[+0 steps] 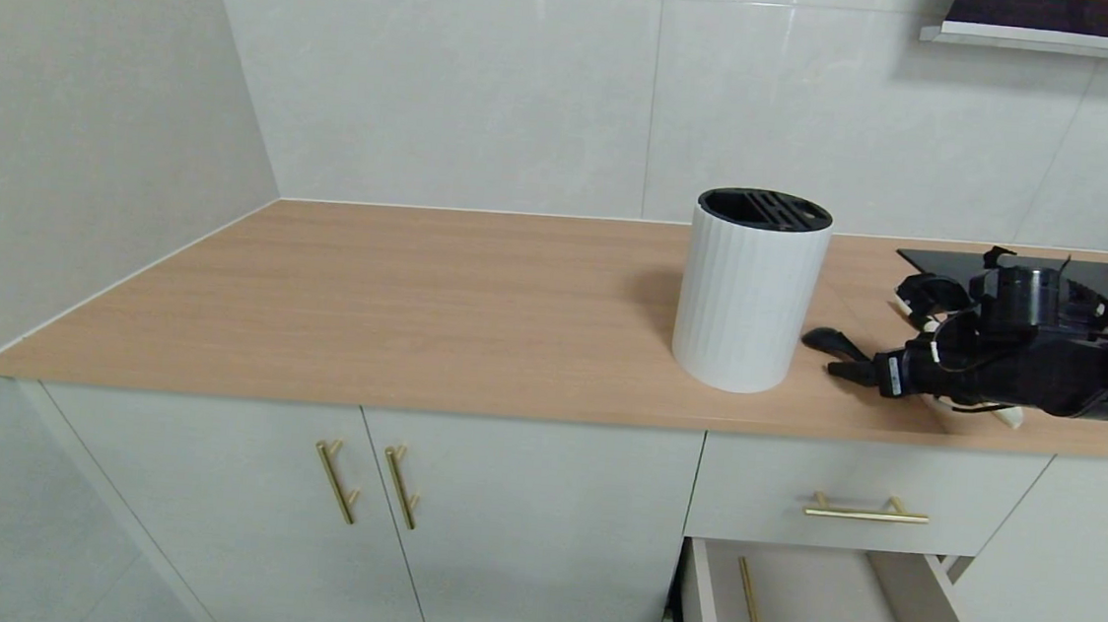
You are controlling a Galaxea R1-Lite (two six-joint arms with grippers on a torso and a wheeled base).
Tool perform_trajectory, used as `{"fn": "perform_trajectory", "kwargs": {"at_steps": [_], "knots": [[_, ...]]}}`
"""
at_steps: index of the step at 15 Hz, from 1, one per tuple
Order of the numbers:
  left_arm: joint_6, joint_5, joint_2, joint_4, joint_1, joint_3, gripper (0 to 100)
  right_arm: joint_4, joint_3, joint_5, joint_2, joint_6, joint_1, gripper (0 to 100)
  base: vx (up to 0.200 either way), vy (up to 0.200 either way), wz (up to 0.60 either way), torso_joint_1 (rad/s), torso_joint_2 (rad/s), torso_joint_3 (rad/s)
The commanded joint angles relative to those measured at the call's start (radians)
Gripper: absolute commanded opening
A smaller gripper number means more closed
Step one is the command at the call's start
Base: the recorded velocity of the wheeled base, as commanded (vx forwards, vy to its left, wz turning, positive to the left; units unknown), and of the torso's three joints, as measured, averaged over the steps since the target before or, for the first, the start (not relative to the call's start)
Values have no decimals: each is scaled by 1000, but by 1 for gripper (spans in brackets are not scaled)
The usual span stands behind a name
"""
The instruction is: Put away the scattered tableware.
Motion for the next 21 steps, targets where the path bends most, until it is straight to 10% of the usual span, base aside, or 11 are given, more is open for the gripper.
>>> {"fn": "perform_trajectory", "kwargs": {"at_steps": [1,15,21], "knots": [[0,0,2,0,0,0,100,0,-4,0,4,0,0,0,0,0,0,0,0,0],[0,0,2,0,0,0,100,29,68,-123,-192,118,-8,0,0,0,0,0,0,0],[0,0,2,0,0,-1,100,546,163,-250,-525,331,69,0,0,0,0,0,0,0]]}}
